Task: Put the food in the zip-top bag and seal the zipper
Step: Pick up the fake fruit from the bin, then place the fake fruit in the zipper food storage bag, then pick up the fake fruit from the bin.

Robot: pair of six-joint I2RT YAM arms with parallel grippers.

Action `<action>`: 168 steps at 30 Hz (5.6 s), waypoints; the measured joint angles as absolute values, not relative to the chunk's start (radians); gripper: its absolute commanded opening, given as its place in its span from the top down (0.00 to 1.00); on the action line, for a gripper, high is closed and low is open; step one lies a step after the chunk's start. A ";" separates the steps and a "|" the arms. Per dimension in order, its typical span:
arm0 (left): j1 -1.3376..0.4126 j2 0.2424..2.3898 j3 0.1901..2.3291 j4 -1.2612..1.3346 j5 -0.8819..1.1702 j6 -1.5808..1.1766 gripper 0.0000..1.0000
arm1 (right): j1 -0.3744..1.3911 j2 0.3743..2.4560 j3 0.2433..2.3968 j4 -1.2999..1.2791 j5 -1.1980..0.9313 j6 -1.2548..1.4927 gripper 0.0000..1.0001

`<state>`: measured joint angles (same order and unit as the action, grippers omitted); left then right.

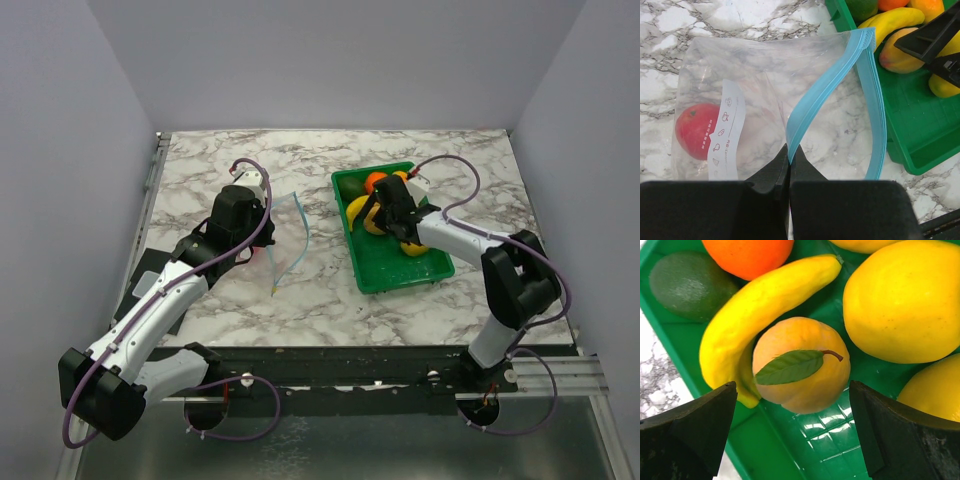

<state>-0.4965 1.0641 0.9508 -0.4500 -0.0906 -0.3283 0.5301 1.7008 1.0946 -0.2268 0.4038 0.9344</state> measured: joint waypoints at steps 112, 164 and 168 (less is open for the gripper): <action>-0.496 1.010 0.941 -0.449 -0.104 -0.309 1.00 | 0.964 1.656 1.370 -0.286 0.113 0.469 0.12; -0.496 1.009 0.940 -0.449 -0.104 -0.308 1.00 | 0.823 1.312 1.081 -0.606 0.712 0.654 0.01; -0.496 1.009 0.940 -0.449 -0.104 -0.308 1.00 | 0.761 1.312 1.031 -0.630 0.699 0.682 0.00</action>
